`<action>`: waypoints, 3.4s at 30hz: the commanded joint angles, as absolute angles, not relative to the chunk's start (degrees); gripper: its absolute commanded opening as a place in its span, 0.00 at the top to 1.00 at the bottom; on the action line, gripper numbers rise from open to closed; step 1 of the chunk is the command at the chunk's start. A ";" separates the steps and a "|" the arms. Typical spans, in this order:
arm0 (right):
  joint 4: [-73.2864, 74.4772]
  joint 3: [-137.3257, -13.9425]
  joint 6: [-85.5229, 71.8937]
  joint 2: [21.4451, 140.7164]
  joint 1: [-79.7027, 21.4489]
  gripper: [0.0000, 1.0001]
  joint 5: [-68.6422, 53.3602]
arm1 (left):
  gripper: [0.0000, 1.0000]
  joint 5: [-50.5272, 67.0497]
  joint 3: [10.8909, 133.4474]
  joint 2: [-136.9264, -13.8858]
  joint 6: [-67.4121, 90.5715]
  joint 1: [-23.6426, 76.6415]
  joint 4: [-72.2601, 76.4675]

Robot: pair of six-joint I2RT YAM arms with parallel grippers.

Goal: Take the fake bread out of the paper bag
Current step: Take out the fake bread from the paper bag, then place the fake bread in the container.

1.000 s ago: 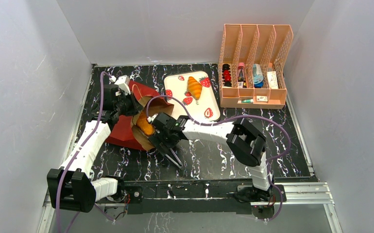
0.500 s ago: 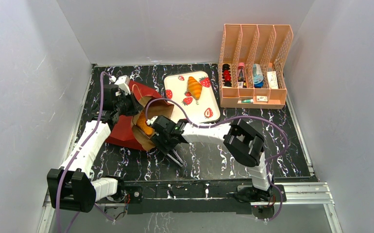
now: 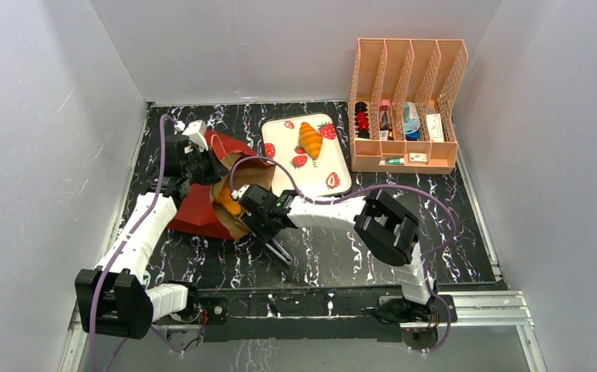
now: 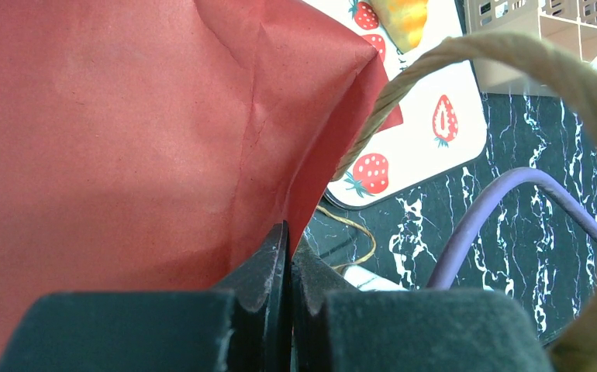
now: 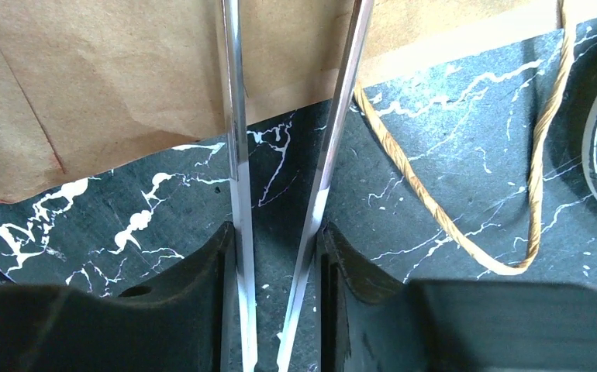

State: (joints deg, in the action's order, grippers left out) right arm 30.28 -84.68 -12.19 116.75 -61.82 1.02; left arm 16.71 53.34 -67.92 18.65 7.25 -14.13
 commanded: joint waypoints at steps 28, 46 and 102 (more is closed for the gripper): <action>41.57 -89.12 -14.08 103.93 -62.07 1.00 6.37 | 1.00 9.86 53.08 -63.28 22.95 7.47 -15.64; 45.88 -87.58 -16.57 93.89 -61.90 1.00 9.42 | 1.00 4.48 53.09 -65.53 25.91 7.45 -16.15; 34.52 -73.20 -23.06 88.08 -46.77 1.00 14.62 | 1.00 -0.16 57.63 -73.32 27.45 7.47 -18.28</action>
State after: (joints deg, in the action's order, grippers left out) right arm 45.08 -72.53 -22.37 85.17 -48.42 14.59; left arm -2.04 57.34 -75.96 27.70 7.62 -17.19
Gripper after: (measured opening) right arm 0.355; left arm 0.009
